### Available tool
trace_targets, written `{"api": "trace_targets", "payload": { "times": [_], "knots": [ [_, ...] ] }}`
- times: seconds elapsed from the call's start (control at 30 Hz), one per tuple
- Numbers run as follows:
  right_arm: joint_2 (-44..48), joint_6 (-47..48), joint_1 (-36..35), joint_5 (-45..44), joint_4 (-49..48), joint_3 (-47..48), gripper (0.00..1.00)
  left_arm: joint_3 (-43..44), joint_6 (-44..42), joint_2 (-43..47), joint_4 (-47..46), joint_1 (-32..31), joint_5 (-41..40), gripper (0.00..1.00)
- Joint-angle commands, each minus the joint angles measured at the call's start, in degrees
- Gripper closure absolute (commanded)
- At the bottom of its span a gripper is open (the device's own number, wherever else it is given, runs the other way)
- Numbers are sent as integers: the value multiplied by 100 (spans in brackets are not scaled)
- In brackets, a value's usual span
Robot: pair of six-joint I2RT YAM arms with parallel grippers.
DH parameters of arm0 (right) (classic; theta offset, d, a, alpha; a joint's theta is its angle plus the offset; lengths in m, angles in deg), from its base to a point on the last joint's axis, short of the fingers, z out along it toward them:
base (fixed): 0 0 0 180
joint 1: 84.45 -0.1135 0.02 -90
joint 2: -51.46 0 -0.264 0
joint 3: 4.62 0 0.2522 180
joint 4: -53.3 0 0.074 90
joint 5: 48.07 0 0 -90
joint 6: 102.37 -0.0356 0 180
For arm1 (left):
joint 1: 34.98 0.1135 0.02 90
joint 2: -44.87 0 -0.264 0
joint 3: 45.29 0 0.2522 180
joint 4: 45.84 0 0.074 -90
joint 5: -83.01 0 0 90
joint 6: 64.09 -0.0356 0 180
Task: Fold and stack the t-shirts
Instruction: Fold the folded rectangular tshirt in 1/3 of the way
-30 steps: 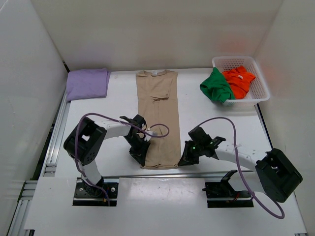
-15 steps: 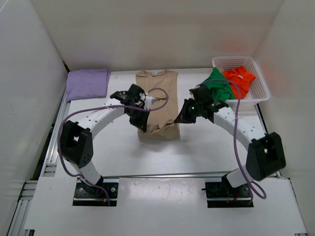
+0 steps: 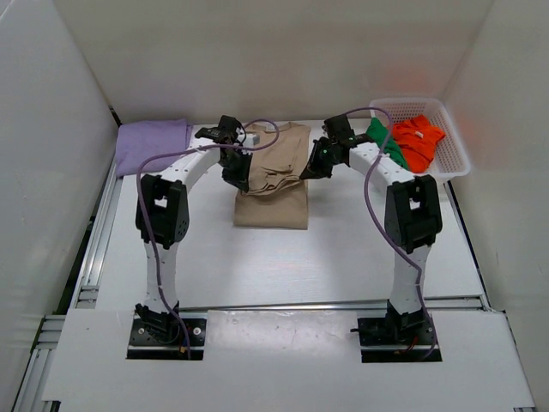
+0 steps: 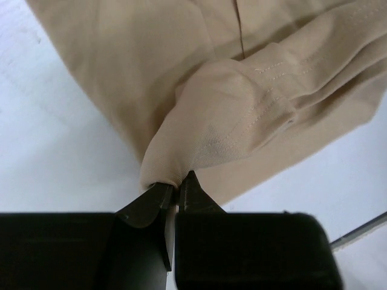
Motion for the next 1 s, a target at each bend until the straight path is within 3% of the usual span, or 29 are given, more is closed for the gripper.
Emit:
{"api": "trace_targets", "payload": {
  "times": [0.0,0.27,0.33,0.43,0.53,0.63,0.7,0.87,0.97],
  "knots": [
    [-220,-3,69,120,204,320,100,564,-40,-297,67,271,417,89],
    [-906,-283,384,-12,196,662,100,1523,-40,-1255,6,553,849,77],
    [-1160,-284,438,-12,195,951,89,1646,-40,-1361,6,553,849,66],
    [-1468,-284,560,251,195,1347,54,1752,-40,-1432,-56,553,446,42],
    [-1321,-83,614,252,248,1550,46,1718,-40,-1091,-56,640,-2,32],
    [-732,137,614,86,370,999,45,1350,-40,-468,-109,782,-503,31],
    [-189,200,544,23,371,402,45,595,-40,-106,-109,843,-575,31],
    [499,130,245,602,90,-1487,42,-865,-40,501,-109,721,390,31],
    [623,-46,-36,743,-182,-1903,40,-1297,-40,450,-109,562,409,29]
  ]
}}
